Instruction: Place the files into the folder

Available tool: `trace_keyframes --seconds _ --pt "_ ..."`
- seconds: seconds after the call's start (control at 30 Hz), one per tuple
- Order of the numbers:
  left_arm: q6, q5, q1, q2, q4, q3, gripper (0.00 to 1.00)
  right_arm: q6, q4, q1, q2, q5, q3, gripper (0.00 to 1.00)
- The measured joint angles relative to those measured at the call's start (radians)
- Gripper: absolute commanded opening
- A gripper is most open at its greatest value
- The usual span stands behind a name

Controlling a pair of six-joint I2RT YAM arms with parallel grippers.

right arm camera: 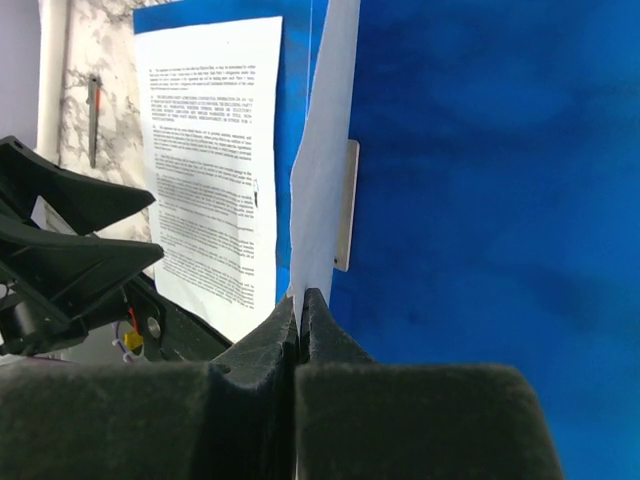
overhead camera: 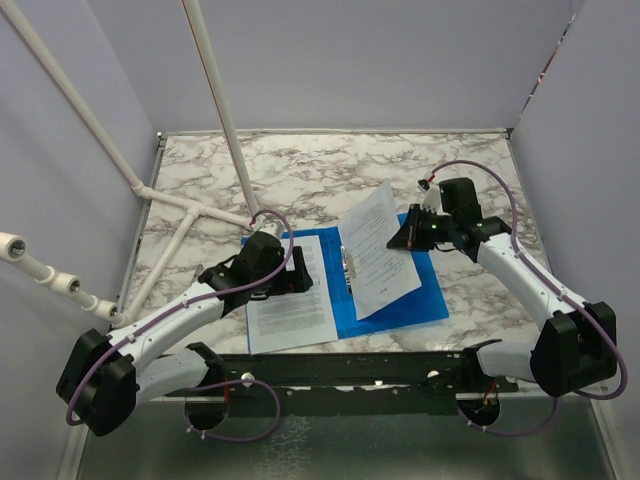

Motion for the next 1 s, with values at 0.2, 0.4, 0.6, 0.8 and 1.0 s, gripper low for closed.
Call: trace_keyframes --seconds 0.2,0.4,0.6,0.8,1.0 --pt "0.000 0.000 0.000 0.000 0.000 -0.001 0.99 -0.019 0.001 -0.001 0.024 -0.006 -0.014 0.00" --pt "0.000 0.000 0.000 0.000 0.000 -0.001 0.99 -0.045 -0.002 -0.001 0.036 0.008 -0.033 0.00" --pt "0.003 0.000 0.000 0.002 0.000 -0.001 0.99 -0.056 -0.002 -0.001 0.036 0.037 -0.054 0.02" --pt "0.003 0.000 0.000 0.003 0.001 -0.004 0.99 -0.068 -0.006 -0.001 0.036 0.081 -0.066 0.28" --pt "0.003 0.000 0.000 0.003 0.002 -0.006 0.99 -0.072 -0.011 -0.001 0.036 0.116 -0.069 0.45"
